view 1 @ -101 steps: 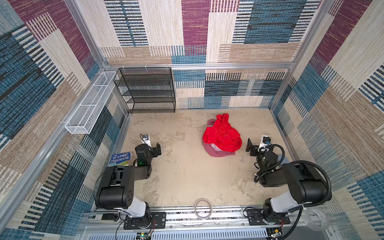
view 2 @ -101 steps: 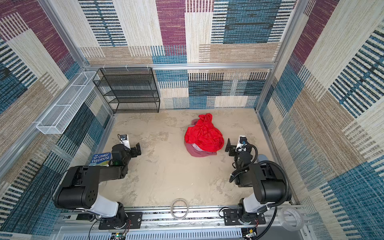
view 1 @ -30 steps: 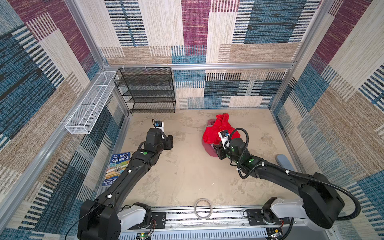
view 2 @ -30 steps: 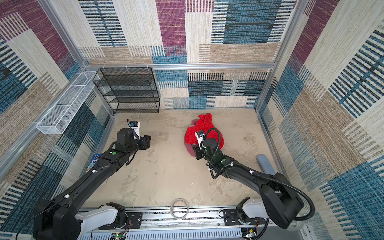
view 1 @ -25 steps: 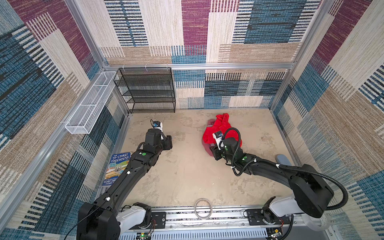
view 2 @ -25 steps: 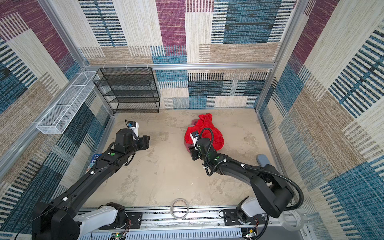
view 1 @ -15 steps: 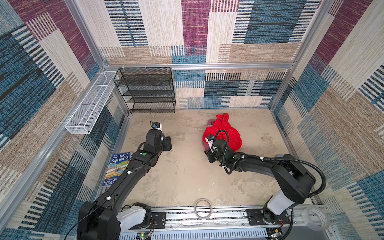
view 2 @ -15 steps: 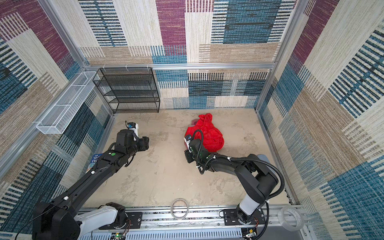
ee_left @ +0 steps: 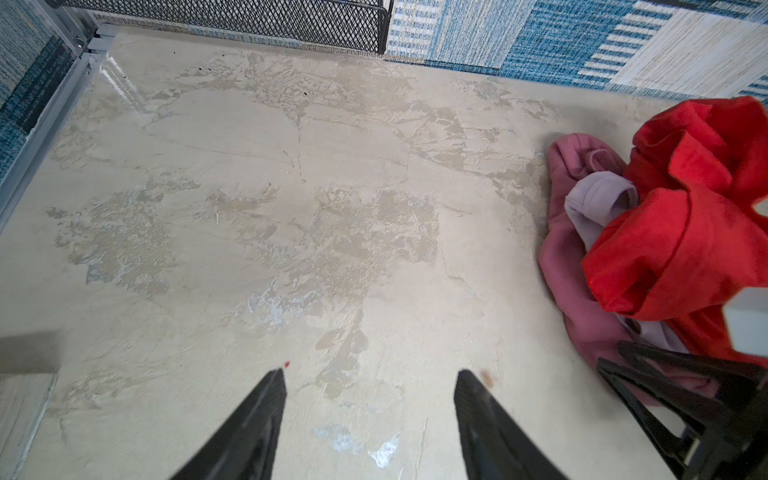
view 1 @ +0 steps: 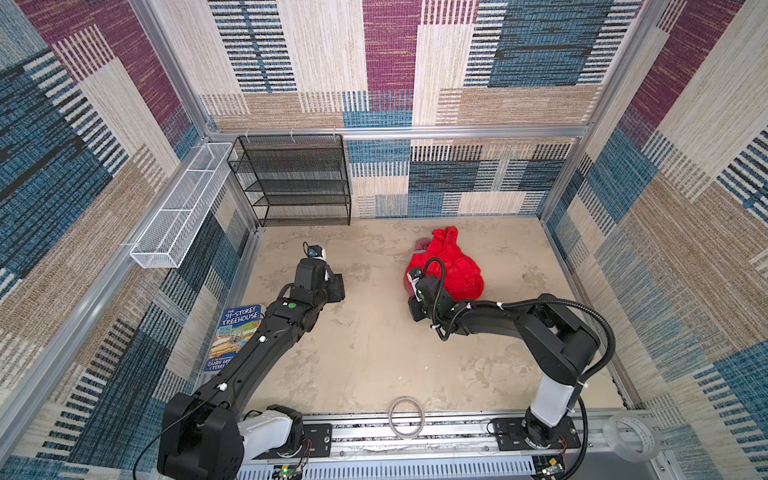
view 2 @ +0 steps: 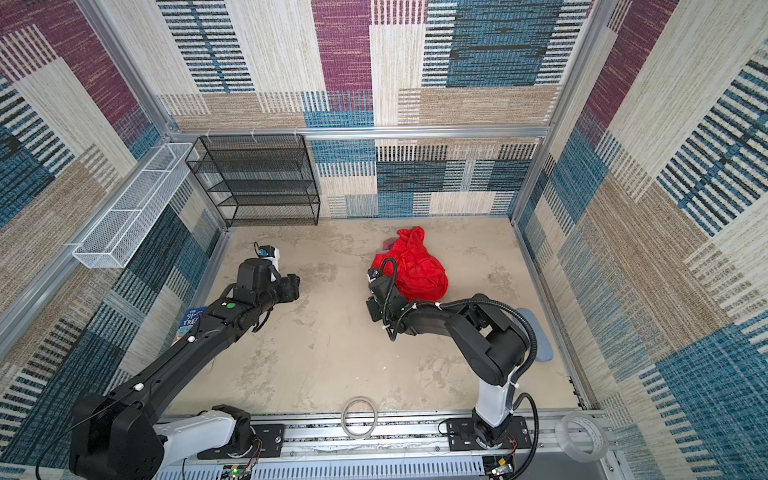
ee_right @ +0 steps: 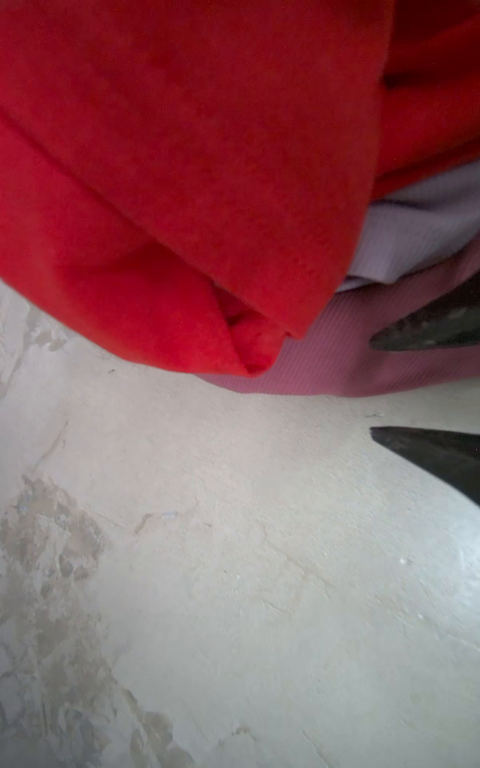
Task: Pick out a specific cloth from the pile
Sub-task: 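Close the right gripper on the pink shirt under the red garment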
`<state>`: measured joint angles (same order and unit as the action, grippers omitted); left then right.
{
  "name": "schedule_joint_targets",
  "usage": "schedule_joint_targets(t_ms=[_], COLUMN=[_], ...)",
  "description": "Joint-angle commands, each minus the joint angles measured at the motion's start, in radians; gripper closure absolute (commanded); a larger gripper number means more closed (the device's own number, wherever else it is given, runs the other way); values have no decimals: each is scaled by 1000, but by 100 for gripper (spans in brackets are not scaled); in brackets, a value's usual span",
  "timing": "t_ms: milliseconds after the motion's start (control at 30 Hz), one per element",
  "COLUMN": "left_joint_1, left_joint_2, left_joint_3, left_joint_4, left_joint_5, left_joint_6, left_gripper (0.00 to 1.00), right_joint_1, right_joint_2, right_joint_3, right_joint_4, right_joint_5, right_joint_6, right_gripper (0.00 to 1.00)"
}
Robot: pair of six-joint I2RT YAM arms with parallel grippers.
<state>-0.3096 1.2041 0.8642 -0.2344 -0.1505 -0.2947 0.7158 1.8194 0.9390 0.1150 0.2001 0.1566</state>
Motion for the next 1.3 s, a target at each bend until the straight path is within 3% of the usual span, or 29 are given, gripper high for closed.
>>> schedule_joint_targets(t_ms=[0, 300, 500, 1267], left_joint_1=[0, 0, 0, 0], left_joint_2=[0, -9, -13, -3], left_joint_3=[12, 6, 4, 32], left_joint_4=[9, 13, 8, 20], left_joint_5=[1, 2, 3, 9], left_joint_6=[21, 11, 11, 14], left_gripper=[32, 32, 32, 32], right_joint_1=[1, 1, 0, -26], right_joint_2=[18, 50, 64, -123], right_joint_3=[17, 21, 27, 11], right_joint_4=[-4, -3, -6, -18], right_joint_5=[49, 88, 106, 11], right_joint_6=[16, 18, 31, 48], right_gripper=[70, 78, 100, 100])
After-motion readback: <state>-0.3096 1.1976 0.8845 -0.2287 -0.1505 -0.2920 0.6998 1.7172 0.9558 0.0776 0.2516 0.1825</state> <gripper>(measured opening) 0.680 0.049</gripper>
